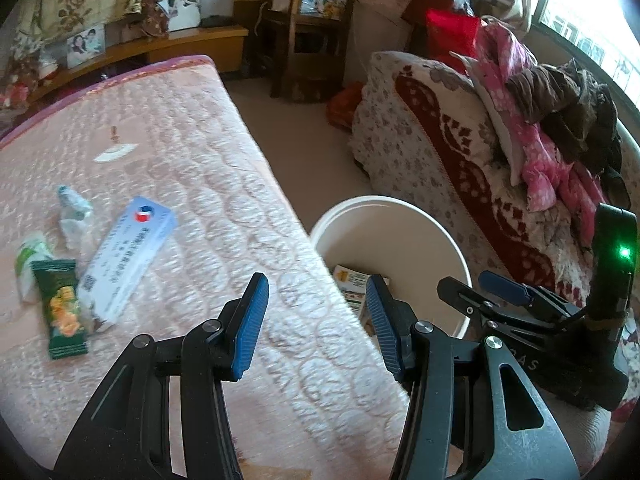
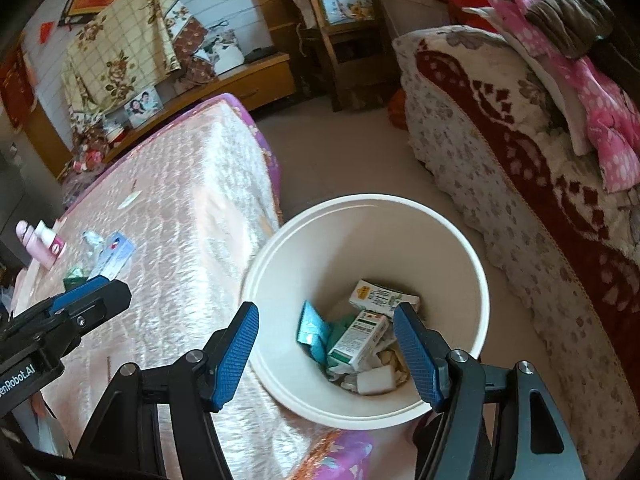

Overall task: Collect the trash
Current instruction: 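Move both tools back over the remaining trash on the mattress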

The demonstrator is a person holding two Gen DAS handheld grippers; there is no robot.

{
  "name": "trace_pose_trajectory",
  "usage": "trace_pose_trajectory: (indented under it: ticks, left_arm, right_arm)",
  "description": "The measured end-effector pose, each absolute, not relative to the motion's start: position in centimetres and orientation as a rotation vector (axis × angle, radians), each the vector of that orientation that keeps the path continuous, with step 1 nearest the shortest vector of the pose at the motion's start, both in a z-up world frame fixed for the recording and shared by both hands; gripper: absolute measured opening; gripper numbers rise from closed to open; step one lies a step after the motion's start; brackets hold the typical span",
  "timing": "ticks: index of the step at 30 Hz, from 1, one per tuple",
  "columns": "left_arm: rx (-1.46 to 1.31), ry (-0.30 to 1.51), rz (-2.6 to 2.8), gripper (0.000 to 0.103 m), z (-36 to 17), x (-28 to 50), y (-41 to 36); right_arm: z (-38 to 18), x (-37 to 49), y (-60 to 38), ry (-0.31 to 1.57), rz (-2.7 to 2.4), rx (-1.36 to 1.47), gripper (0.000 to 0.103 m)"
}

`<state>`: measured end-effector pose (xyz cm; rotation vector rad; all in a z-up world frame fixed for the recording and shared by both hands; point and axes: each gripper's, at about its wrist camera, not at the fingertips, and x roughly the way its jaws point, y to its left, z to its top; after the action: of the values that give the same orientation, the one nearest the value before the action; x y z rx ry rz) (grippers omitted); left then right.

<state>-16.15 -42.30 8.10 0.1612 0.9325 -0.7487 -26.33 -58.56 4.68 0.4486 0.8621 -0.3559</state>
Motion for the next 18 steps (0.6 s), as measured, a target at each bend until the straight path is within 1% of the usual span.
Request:
trace_pose_trajectory:
  ticks: [18]
  left_arm:
    - [0.104, 0.887, -0.578, 0.049, 9.5, -13.5, -30.8]
  right_arm:
    - [6.6, -22.3, -49.9, 0.866, -0.208, 0.356, 0.069]
